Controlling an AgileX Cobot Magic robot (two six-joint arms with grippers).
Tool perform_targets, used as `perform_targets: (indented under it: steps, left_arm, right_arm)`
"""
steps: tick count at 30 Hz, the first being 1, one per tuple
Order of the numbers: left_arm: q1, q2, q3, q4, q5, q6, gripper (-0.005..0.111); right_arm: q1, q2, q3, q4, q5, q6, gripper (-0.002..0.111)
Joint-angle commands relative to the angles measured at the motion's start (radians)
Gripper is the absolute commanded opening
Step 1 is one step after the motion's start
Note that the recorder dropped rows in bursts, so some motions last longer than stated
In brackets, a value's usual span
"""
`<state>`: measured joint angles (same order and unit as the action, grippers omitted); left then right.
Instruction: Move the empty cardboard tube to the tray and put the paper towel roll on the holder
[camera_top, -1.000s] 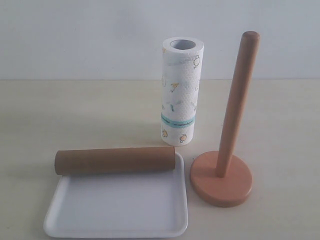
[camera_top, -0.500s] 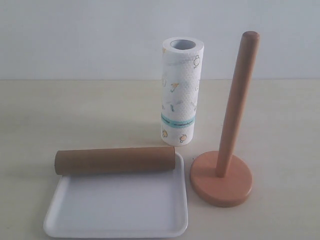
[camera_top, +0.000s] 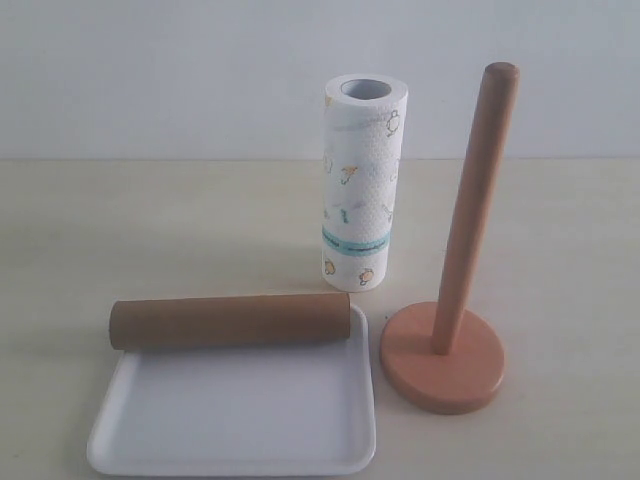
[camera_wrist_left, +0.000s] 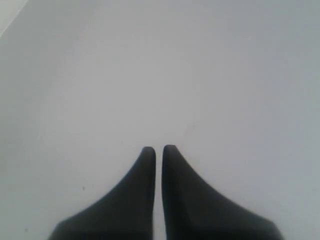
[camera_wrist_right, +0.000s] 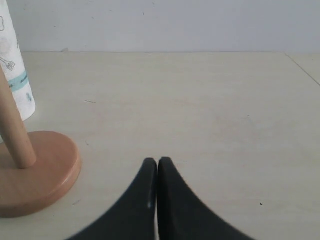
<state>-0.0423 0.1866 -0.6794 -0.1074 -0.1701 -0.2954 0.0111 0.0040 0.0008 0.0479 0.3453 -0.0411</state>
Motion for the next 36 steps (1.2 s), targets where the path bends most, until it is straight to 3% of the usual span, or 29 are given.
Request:
perform_targets:
  steps: [1, 10, 17, 22, 24, 27, 30, 36]
  left_arm:
    - [-0.006, 0.198, -0.074, 0.107, 0.102, -0.024, 0.004]
    - [-0.01, 0.601, -0.113, 0.171, 0.125, -0.024, 0.004]
    - [-0.136, 0.876, -0.113, 0.362, 0.079, -0.024, 0.004]
    - [-0.217, 0.981, -0.056, 0.435, -0.193, -0.062, 0.004]
    - [-0.219, 1.022, -0.039, 0.541, -0.293, -0.146, 0.004]
    - [-0.219, 1.117, -0.037, 0.815, -0.427, -0.356, 0.004]
    - [-0.219, 1.22, -0.037, 0.948, -0.596, -0.404, 0.004]
    - [-0.219, 1.414, -0.081, 0.973, -0.646, -0.414, 0.004]
  right_arm:
    - [-0.002, -0.004, -0.001, -0.005, -0.004, -0.003, 0.0]
    - [-0.002, -0.004, -0.001, -0.005, -0.004, -0.003, 0.0]
    - [-0.002, -0.004, -0.001, -0.005, -0.004, -0.003, 0.0]
    - [-0.002, -0.004, -0.001, -0.005, -0.004, -0.003, 0.0]
    - [-0.002, -0.004, -0.001, -0.005, -0.004, -0.003, 0.0]
    - [-0.002, -0.004, -0.001, -0.005, -0.014, -0.003, 0.0]
    - [-0.002, -0.004, -0.001, -0.005, -0.017, -0.003, 0.0]
    - [-0.002, -0.004, -0.001, -0.005, -0.017, -0.003, 0.0]
